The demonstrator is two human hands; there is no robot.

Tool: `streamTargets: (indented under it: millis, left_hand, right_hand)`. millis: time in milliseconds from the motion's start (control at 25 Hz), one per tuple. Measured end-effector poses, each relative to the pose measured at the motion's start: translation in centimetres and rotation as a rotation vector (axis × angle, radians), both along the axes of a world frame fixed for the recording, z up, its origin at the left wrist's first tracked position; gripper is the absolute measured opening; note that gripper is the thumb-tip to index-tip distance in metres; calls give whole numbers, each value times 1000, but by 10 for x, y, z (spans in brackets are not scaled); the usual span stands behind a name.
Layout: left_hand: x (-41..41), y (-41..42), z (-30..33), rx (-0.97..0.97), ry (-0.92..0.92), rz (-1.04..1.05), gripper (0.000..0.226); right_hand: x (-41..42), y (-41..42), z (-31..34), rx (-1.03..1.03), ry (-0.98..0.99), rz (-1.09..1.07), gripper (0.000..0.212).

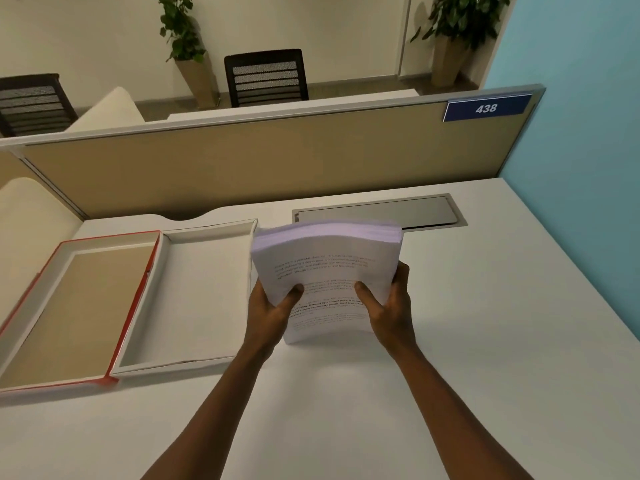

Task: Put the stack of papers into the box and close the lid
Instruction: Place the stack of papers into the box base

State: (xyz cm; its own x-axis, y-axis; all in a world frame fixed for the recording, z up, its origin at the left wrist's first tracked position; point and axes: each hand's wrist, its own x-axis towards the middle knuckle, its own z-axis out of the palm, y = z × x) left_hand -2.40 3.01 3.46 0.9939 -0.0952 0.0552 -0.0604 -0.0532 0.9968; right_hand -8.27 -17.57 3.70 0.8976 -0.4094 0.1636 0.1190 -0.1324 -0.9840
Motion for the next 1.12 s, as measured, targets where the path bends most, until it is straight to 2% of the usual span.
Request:
streamTargets:
  millis: [280, 480, 680, 880, 960, 1120]
  left_hand:
    - [-13, -7, -3, 12, -27, 48, 35]
    - [-24, -2, -9, 43, -35, 2, 41]
    - [-29, -1, -8, 72, -52, 3, 37]
    - [-34, 4, -15, 144, -27, -29, 48]
    - [-34, 8, -16, 209, -30, -44, 48]
    - [-37, 11, -14, 225, -38, -12, 32]
  right_hand:
    - [-7, 3, 3, 7, 20, -3, 31]
    - [-23, 2, 1, -24, 15, 5, 52]
    - [-26, -2, 2, -27, 5, -5, 49]
    - [-36, -12, -11, -128, 76, 52, 67]
    - [-35, -16, -15, -159, 119, 65, 60]
    - [-38, -14, -19, -180, 124, 22, 47]
